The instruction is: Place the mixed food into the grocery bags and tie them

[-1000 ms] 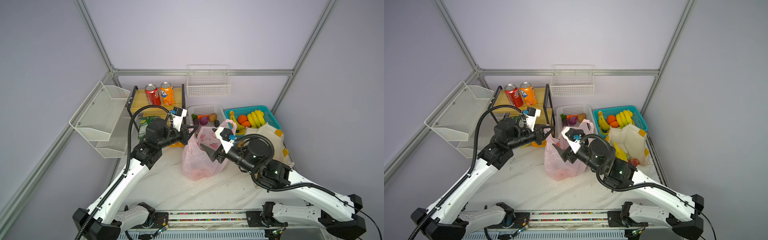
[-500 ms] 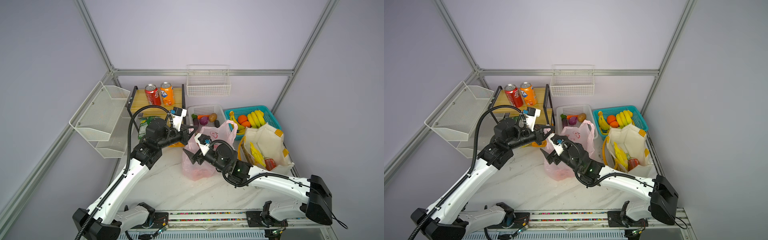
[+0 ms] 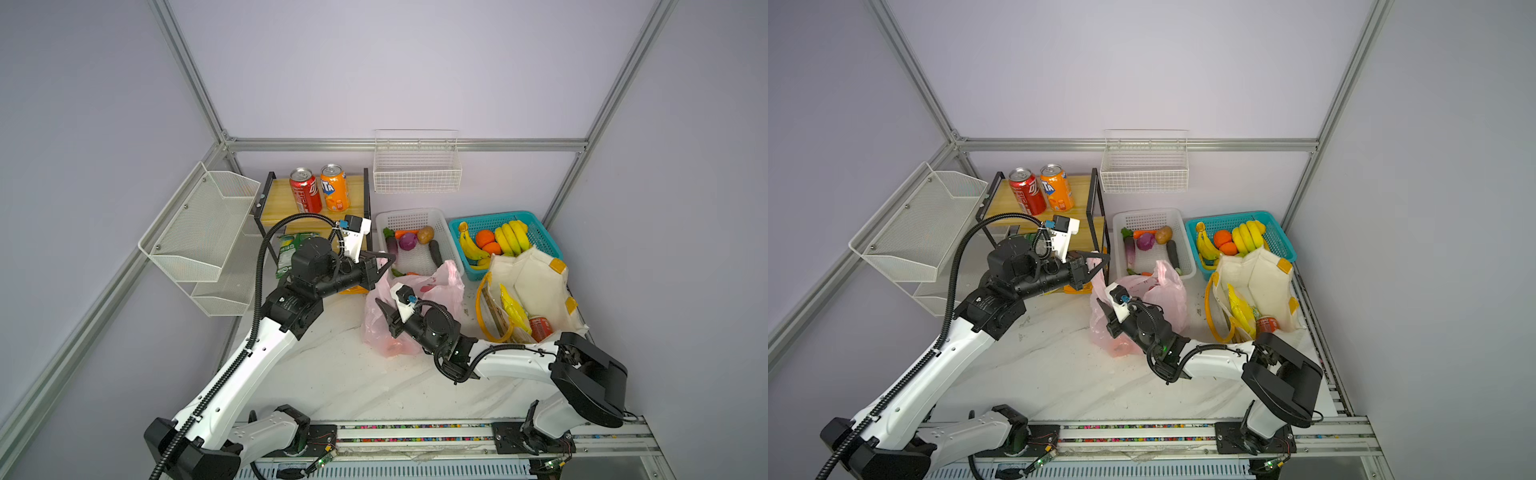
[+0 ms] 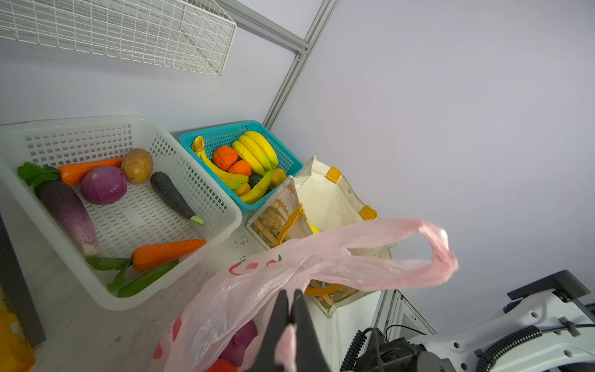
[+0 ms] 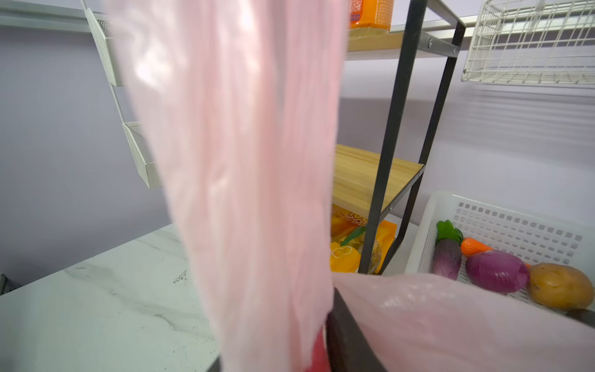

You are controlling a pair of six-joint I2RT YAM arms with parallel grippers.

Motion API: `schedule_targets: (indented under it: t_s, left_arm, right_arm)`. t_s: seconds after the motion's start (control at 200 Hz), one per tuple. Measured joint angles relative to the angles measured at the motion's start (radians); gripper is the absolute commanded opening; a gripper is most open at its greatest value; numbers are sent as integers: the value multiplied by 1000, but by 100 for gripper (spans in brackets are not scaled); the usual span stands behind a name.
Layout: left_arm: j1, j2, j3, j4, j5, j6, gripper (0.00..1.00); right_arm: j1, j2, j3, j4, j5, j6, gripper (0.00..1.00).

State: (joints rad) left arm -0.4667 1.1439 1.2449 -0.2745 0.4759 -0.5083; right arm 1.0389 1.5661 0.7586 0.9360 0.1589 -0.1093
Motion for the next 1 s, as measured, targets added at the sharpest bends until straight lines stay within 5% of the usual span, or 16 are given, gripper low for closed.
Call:
schedule_targets:
  t_s: [0.06, 0.31, 0.43, 0.885, 1.0]
  left_arm:
    - [0, -1, 0, 1, 0, 3, 2]
    - [3, -42, 1, -58, -6, 108, 47]
    - [10, -75, 1, -114, -3, 225, 59]
    - [26, -64, 4, -180, 200, 418, 81]
    - [41, -79, 4, -216, 217, 480, 78]
  right_arm:
    - [0, -6, 0, 5, -6, 5, 19]
    - [-18, -52, -15, 2, -71, 40, 11]
    - [-38, -63, -16, 0, -123, 57, 11]
    - [-53, -68, -16, -63, -212, 72, 10]
    - [-53, -68, -16, -67, -229, 74, 10]
